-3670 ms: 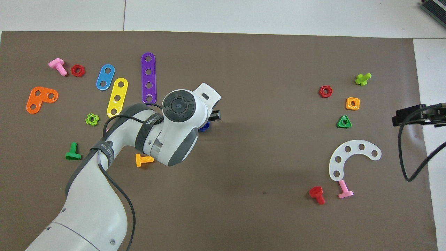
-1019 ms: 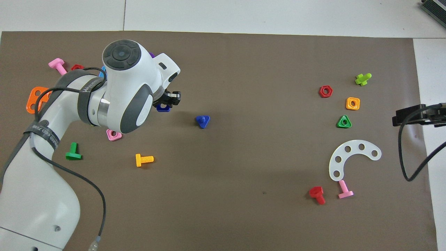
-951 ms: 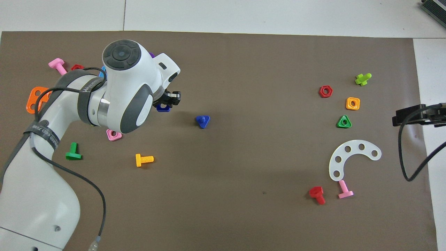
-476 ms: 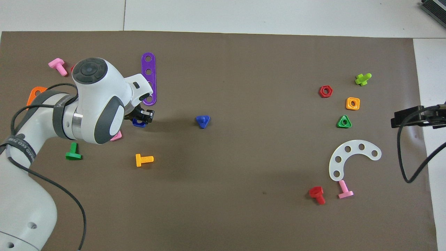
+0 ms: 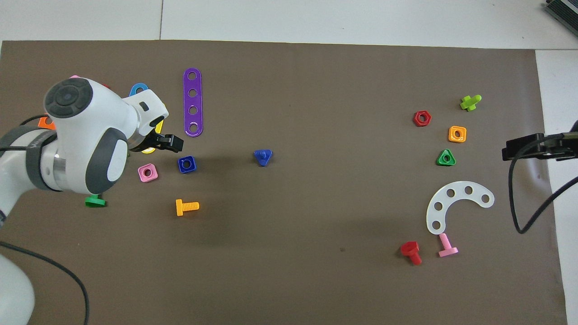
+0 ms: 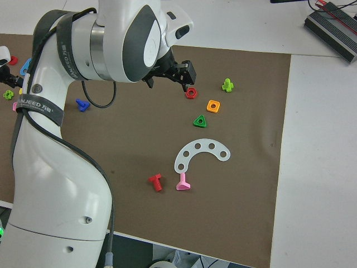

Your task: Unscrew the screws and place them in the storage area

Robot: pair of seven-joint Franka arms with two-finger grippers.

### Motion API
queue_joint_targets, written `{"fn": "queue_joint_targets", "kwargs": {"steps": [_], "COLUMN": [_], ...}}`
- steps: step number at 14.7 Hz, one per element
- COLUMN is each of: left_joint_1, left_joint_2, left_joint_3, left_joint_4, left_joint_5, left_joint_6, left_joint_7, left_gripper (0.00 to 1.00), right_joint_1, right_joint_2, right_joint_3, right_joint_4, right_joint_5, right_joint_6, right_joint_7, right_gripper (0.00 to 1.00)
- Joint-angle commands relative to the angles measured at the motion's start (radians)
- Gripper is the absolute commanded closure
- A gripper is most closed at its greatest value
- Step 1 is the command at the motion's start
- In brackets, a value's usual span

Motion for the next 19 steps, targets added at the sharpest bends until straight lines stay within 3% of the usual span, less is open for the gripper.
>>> {"fn": "queue_joint_targets", "kwargs": {"steps": [1,3,6,9,13,15,19], "left_joint_1": [0.067,0.082,0.162,0.17,0.162,0.156,0.154], "left_joint_2": [-0.095,-0.151,-0.257,-0.331,-0.323,-0.325,-0.343], "left_joint_3": [-0.003,0.002,0.008,0.008,0.001,-0.003,-0.004], "left_joint_4": [0.046,0.048,0.044,0.053,0.197,0.194,0.128], "left_joint_5": [-0.017,-0.005,-0.003,-0.003,-0.003,-0.003,-0.003], "left_joint_6": [-0.159,-0.24,-0.305,-0.389,-0.536,-0.534,-0.463], "left_joint_7": [0.026,0.041,0.064,0.052,0.029,0.014,0.015], "left_gripper": [0.0,0.0,0.0,0.0,0.0,0.0,0.0], "right_joint_1": [0.076,0.169,0.321,0.451,0.603,0.648,0.659], "right_joint_2": [0.002,0.02,0.158,0.339,0.529,0.617,0.677], "right_joint_3": [0.009,0.009,0.01,0.01,0.01,0.01,0.01], "right_joint_4": [-0.066,-0.11,-0.085,0.018,0.092,0.129,0.127], "right_joint_5": [0.012,0.012,0.003,-0.004,-0.012,-0.02,-0.069], "right_joint_6": [0.111,0.206,0.347,0.47,0.555,0.617,0.725], "right_joint_7": [0.088,0.18,0.362,0.52,0.699,0.734,0.722], "right_gripper": [0.0,0.0,0.0,0.0,0.0,0.0,0.0]}}
